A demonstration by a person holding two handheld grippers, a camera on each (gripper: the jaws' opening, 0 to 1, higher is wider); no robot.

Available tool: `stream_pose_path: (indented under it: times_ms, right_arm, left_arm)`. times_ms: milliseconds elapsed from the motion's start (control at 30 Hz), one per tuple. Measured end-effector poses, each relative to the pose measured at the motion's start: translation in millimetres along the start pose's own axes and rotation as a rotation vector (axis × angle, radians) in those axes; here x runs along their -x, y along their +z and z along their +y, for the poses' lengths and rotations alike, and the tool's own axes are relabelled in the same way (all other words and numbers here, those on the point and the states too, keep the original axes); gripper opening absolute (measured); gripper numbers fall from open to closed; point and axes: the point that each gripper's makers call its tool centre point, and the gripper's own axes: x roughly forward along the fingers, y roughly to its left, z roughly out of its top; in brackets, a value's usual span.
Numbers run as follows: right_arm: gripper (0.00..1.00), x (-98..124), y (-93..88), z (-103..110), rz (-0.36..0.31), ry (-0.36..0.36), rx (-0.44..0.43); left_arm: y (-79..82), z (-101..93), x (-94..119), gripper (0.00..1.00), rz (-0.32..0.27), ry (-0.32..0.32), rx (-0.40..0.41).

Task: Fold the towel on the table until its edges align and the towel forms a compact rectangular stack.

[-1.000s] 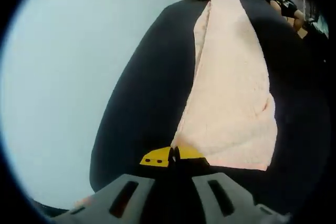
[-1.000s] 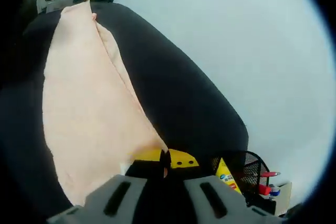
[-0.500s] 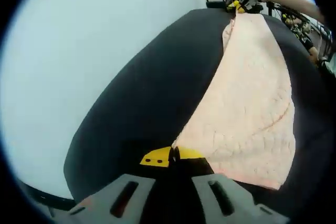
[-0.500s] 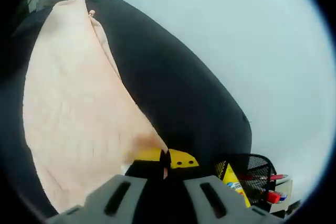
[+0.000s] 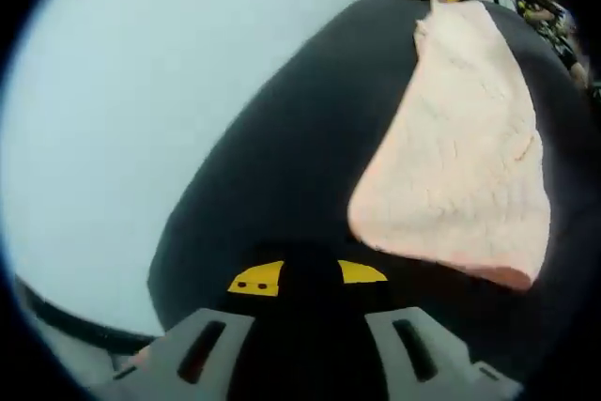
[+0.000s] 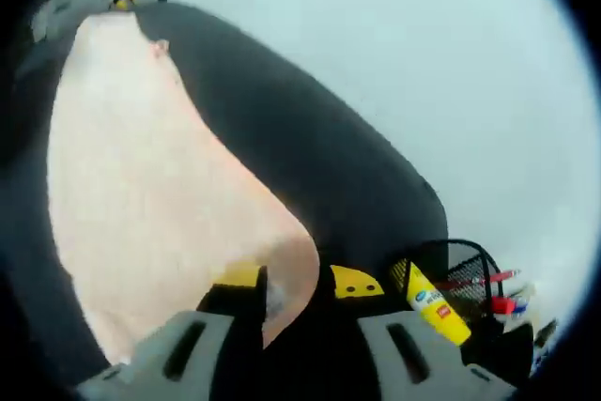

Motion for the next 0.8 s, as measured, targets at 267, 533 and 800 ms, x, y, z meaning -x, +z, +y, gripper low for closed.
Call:
stream_pose_path:
  times_ms: [267, 533, 800]
  right_arm:
    - [0.16, 56.4, -1.3, 29.4, -0.114, 0.029, 0.028]
    - [0.16, 100.5, -17.5, 82.1, -0.175, 0.073, 0.054]
    - [0.16, 102.5, -34.6, 119.4, -0.151, 0.133, 0.252]
  left_arm:
    - [34.1, -67.2, 83.4, 0.16, -0.186, -0.115, -0.011]
    - [48.4, -163.1, 101.9, 0.2, -0.254, -0.136, -0.302]
    - [21.7, -175.0, 78.5, 0.2, -0.203, -0.178, -0.29]
